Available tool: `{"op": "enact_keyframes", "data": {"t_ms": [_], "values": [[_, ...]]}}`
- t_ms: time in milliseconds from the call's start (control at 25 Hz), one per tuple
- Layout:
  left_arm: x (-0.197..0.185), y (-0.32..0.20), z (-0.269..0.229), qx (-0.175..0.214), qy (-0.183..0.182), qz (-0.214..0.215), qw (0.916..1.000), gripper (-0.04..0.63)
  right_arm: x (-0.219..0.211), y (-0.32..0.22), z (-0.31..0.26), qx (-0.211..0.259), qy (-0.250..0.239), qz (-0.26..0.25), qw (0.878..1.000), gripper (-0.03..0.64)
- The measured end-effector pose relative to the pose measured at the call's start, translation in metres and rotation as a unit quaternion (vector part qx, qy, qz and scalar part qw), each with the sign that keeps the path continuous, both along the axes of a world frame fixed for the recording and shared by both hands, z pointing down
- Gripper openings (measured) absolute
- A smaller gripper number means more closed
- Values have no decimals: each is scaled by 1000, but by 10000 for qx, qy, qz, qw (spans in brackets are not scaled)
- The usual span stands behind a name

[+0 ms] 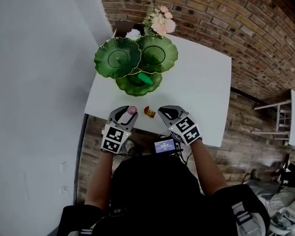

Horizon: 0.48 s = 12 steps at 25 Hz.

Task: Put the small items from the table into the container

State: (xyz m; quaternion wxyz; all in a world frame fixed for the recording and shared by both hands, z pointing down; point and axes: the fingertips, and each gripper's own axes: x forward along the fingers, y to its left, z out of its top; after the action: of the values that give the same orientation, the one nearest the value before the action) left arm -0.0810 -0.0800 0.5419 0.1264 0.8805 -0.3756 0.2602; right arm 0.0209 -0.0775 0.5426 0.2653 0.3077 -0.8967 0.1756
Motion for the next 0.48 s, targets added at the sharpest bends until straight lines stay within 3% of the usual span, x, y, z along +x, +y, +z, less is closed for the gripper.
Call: {"op": "enact_keyframes", "data": {"t_ms": [480], "values": [[8, -50, 19, 42, -80, -46, 9999, 172, -10, -32, 9, 8, 69, -179, 9998, 28]]}}
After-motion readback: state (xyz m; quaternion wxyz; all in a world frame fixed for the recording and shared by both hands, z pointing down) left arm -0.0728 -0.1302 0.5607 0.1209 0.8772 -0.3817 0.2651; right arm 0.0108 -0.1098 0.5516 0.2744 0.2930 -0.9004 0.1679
